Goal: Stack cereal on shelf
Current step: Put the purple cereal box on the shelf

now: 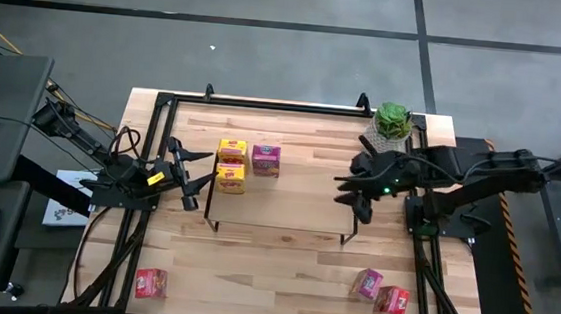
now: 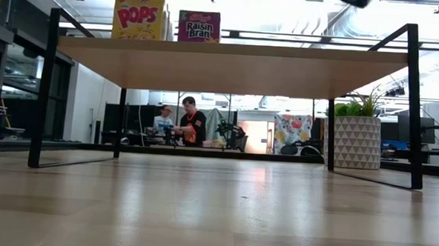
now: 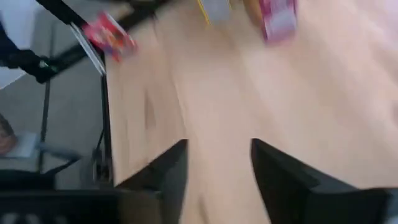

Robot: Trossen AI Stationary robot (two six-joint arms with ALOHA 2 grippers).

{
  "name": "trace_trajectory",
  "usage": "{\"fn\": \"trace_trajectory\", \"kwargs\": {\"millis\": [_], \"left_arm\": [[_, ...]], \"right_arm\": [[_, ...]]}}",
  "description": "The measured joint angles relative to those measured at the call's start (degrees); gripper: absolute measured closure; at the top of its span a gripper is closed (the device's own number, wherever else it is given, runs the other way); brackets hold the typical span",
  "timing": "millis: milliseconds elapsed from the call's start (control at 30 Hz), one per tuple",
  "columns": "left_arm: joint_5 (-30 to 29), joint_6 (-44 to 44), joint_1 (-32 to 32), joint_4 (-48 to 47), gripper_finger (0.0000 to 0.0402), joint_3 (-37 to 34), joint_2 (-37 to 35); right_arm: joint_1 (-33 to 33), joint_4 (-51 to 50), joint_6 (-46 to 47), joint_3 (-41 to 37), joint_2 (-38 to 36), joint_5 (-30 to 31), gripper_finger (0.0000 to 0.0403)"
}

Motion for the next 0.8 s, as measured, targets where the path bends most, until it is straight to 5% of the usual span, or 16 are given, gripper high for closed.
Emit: {"fn": "trace_trajectory", "kwargs": {"millis": [167, 400, 633, 800], "left_arm": [[0.0, 0.2, 0.0, 0.0, 0.0181, 0.0, 0.0], [0.0, -0.8, 0.0, 0.0, 0.0181, 0.0, 0.0], [0.0, -2.3, 0.0, -0.1, 0.0181, 0.0, 0.0], [0.0, -2.8, 0.0, -0.4, 0.0181, 0.0, 0.0]], "right_arm": [[2.9, -14.2, 17.3, 3.1, 0.0, -6.9, 0.0163], [16.1, -32.2, 49.1, 3.5, 0.0, -9.2, 0.0155], [31.2, -31.4, 81.6, 3.5, 1.6, -1.9, 0.0155], [37.0, -30.9, 93.1, 3.5, 7.2, 0.5, 0.0155]]}}
